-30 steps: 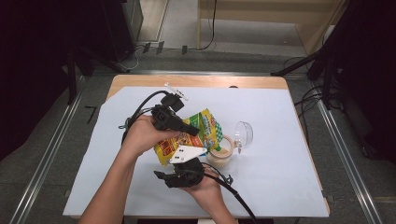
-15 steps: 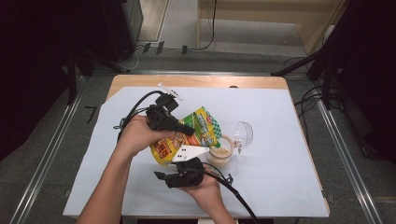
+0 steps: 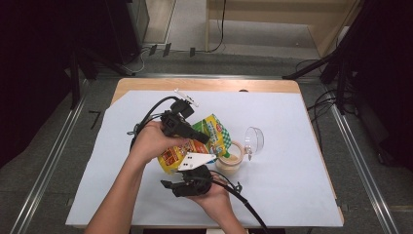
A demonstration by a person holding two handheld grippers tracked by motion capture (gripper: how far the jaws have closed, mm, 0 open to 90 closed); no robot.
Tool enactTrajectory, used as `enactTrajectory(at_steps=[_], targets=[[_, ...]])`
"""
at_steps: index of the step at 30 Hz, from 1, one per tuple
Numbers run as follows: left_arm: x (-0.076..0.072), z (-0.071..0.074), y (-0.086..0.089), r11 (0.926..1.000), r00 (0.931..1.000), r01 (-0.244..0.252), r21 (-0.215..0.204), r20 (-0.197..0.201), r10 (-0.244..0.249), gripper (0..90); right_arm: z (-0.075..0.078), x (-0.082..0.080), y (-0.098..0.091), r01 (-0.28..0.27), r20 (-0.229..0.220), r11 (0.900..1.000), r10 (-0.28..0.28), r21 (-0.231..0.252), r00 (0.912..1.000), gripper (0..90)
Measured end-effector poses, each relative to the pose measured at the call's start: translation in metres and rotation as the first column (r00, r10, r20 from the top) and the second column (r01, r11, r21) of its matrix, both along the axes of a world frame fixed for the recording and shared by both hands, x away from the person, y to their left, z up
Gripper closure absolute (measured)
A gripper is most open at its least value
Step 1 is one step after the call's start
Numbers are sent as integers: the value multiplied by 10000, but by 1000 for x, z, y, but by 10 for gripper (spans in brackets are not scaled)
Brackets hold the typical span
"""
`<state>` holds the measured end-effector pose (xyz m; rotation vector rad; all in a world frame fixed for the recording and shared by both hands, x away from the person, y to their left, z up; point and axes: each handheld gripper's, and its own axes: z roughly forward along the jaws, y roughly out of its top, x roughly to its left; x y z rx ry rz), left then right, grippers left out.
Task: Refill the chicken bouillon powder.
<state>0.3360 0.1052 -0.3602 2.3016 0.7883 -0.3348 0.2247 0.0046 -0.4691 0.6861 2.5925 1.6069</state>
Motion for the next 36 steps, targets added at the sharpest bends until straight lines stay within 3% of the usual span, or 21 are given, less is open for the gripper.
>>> enactTrajectory(at_steps=[3, 15, 25, 36], targets=[[0, 0, 0, 10000, 10000, 61, -53, 22, -61, 855, -1, 0, 1, 111, 47, 9998, -111, -142, 9999, 464], [-1, 3, 10, 9985, 9994, 338, -437, 87, -335, 884, -3, 1, 0, 220, -190, 9997, -217, 146, 9996, 439], [-5, 10, 22, 9962, 9989, 469, -731, 106, -463, 885, -3, 0, -2, 382, -84, 9993, -382, -52, 9992, 432], [-5, 17, 50, 9826, 9990, 390, -1818, -123, -420, 895, 1, 2, -10, 732, 94, 9969, -735, 290, 9973, 420]])
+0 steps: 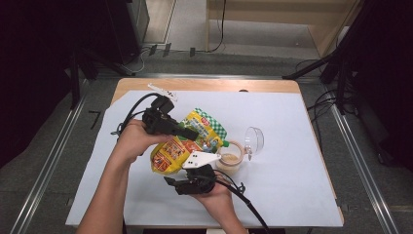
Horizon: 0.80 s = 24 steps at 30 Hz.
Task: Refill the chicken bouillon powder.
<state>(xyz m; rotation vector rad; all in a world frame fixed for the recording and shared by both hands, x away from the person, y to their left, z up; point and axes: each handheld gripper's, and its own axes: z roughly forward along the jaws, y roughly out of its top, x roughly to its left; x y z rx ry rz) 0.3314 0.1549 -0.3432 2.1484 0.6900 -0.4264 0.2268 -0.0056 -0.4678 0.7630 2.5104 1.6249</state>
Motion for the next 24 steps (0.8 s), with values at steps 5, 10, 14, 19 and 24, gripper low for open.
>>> enactTrajectory(at_steps=[5, 10, 14, 19, 24], targets=[[1, 1, 10, 9993, 10000, -28, -361, -68, 26, 898, 2, 1, -4, 139, 25, 9998, -139, 145, 9999, 419], [1, 3, 20, 9977, 9998, -141, -661, -119, 133, 900, 4, 1, -8, 126, 54, 9998, -127, 142, 9999, 423], [0, 5, 28, 9964, 9997, -251, -809, -19, 251, 900, 9, 3, -14, 186, 53, 9992, -188, 347, 9998, 436], [2, 8, 42, 9920, 9973, -712, -1043, 114, 728, 900, 16, 2, -20, 148, 7, 9989, -149, 434, 9999, 453], [4, 7, 52, 9855, 9888, -1379, -991, 435, 1427, 900, 17, -1, -19, 27, 112, 9997, -29, 224, 9999, 466]])
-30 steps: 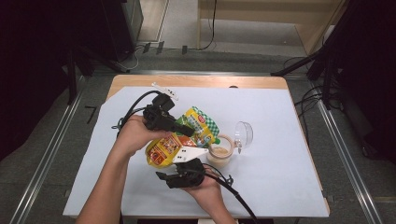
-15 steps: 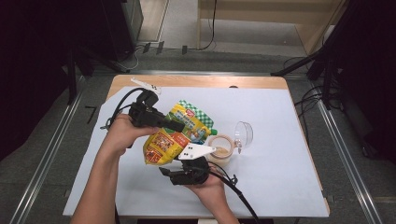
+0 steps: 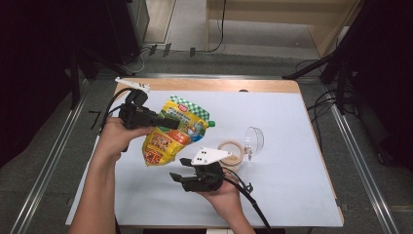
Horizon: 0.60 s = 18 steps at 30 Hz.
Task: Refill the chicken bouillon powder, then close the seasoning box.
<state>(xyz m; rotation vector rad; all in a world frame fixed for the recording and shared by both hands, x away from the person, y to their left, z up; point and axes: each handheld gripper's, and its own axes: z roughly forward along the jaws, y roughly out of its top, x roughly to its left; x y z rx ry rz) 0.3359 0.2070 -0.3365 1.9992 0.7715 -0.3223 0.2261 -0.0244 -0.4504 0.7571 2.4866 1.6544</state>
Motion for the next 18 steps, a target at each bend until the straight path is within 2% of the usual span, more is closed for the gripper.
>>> enactTrajectory(at_steps=[3, 8, 11, 18], targets=[[3, -4, 2, 9998, 9997, -156, 104, 211, 154, 900, 1, -1, -1, -73, -54, 10000, 73, -11, 10000, 480], [9, -12, 3, 9973, 9978, -600, 419, 303, 588, 900, 1, 0, -4, -182, -207, 9998, 184, 62, 9996, 490], [12, -17, 4, 9965, 9960, -808, 219, 399, 799, 900, 1, 0, -5, -323, -216, 9995, 324, 50, 9992, 491], [19, -31, -4, 9892, 9857, -1393, 451, 1024, 1341, 896, -1, 0, -8, -572, -356, 9984, 573, 38, 9977, 484]])
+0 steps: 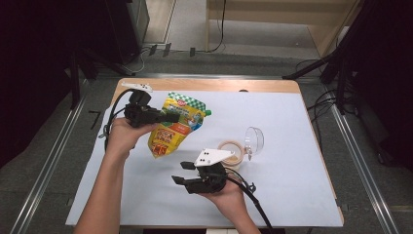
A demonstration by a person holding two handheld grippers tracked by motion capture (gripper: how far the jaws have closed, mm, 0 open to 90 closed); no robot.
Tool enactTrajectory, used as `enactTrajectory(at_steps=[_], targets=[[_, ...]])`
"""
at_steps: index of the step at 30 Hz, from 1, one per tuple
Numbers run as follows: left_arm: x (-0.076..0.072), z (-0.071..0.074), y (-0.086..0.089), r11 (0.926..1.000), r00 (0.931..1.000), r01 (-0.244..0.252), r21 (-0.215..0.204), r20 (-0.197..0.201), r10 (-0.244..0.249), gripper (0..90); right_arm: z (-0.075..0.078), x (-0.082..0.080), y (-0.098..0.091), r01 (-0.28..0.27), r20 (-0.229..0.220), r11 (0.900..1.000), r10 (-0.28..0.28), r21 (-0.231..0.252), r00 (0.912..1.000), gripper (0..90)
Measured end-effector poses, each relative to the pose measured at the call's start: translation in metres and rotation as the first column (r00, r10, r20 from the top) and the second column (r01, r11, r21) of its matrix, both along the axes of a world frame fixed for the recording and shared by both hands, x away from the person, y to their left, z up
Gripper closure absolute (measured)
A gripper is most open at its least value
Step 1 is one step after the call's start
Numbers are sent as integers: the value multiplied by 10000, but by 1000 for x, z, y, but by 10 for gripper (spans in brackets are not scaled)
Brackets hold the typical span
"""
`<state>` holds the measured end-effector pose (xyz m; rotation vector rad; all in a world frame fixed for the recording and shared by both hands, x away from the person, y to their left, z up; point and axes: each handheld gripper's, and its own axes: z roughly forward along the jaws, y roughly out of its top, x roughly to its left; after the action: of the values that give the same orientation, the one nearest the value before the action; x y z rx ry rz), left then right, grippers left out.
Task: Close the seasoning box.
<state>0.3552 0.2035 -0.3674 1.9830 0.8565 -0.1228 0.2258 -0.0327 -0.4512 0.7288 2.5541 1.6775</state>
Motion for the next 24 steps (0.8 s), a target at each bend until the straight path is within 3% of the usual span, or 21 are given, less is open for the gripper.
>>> enactTrajectory(at_steps=[2, 8, 9, 14, 19, 24], targets=[[3, -5, 0, 9999, 9999, -103, -127, -16, 102, 896, 0, 0, -1, -37, 28, 9999, 38, -114, 10000, 483], [10, -24, 3, 9992, 9987, -381, 145, -346, 386, 896, 0, 5, -10, -96, -146, 9999, 96, 40, 9998, 482], [11, -26, 5, 9991, 9985, -384, -164, -399, 377, 896, 0, 5, -11, -102, -153, 9999, 101, -41, 9998, 479], [6, -24, 6, 9995, 9995, -300, 122, -84, 301, 878, -1, 3, -16, -131, -230, 9998, 129, -118, 9997, 477], [3, -23, 10, 9994, 9990, -333, -9, -282, 333, 836, -1, 5, -18, -189, -284, 9996, 183, -202, 9994, 477], [-3, -21, 14, 9997, 9996, -210, 155, -163, 213, 803, 0, 5, -21, -263, -228, 9988, 254, -419, 9994, 477]])
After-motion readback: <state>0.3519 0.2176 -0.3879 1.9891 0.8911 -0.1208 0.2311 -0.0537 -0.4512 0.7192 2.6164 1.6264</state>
